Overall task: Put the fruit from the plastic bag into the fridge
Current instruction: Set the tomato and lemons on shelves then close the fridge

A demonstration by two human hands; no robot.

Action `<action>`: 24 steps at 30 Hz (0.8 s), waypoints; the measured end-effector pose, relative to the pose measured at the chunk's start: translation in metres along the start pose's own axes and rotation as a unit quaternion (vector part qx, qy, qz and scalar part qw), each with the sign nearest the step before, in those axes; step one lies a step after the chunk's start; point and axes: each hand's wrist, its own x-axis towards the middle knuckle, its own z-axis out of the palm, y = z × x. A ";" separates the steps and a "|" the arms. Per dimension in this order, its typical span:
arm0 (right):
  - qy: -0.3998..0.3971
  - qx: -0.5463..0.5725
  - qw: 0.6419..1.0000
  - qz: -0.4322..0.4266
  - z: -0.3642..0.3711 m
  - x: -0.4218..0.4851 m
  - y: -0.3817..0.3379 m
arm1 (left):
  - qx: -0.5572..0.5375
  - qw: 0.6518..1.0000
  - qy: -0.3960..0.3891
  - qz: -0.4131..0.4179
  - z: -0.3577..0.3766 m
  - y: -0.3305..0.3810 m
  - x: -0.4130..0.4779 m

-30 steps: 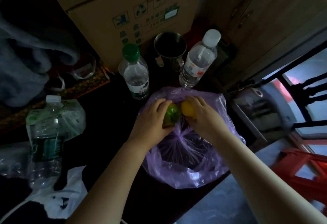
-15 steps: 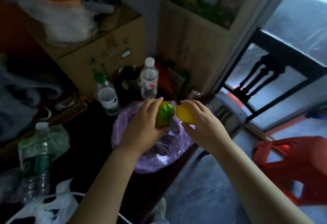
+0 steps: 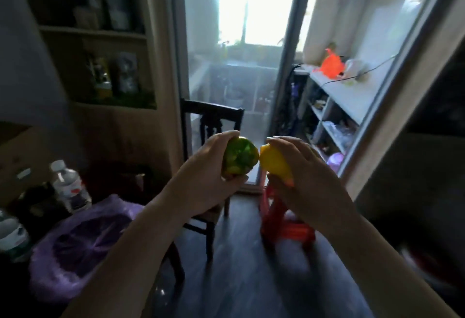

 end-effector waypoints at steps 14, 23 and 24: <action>0.117 -0.193 0.934 0.276 -0.260 -0.130 0.024 | -0.152 0.914 -0.155 0.343 0.069 0.258 0.097; 0.064 -0.299 0.877 0.370 -0.327 -0.205 -0.010 | -0.268 0.821 -0.232 0.448 0.125 0.346 0.081; 0.057 -0.309 0.871 0.377 -0.333 -0.214 -0.018 | -0.268 0.811 -0.237 0.463 0.129 0.356 0.075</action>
